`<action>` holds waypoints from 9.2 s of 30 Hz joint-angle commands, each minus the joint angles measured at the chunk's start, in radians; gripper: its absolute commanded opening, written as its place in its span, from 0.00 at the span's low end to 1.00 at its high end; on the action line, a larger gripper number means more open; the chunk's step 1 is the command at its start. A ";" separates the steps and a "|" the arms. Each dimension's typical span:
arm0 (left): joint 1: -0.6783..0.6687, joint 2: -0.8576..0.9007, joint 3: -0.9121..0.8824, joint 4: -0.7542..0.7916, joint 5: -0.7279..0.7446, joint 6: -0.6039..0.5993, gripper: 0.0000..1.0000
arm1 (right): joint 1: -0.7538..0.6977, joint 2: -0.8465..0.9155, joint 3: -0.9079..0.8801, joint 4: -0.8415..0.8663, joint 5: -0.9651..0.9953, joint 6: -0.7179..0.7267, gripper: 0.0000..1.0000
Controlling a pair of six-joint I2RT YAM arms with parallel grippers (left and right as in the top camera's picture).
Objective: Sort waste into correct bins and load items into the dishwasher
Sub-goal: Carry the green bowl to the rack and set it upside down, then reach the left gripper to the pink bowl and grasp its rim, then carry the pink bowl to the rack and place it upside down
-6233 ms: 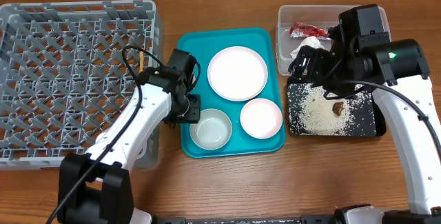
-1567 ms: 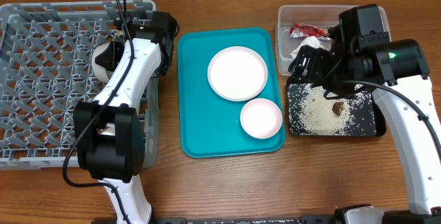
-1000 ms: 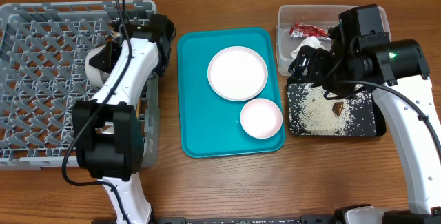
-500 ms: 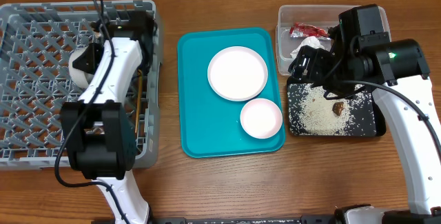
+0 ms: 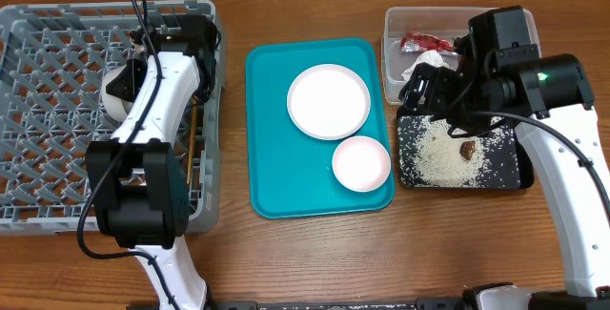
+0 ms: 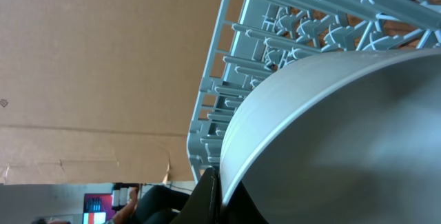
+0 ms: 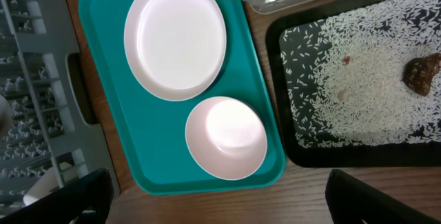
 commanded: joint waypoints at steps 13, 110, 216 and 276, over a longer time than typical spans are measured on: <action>-0.067 0.014 0.006 -0.068 0.053 0.002 0.07 | 0.000 -0.001 0.016 0.005 -0.005 -0.005 1.00; -0.465 0.088 0.185 -0.050 1.612 -0.076 0.64 | 0.000 -0.001 0.016 -0.036 -0.005 -0.005 1.00; 0.512 -0.145 -0.052 0.144 0.217 0.031 0.04 | 0.000 -0.001 0.016 -0.050 -0.005 -0.005 1.00; 0.391 -0.016 -0.060 0.342 0.135 0.254 0.08 | 0.000 -0.001 0.016 -0.054 -0.005 -0.002 1.00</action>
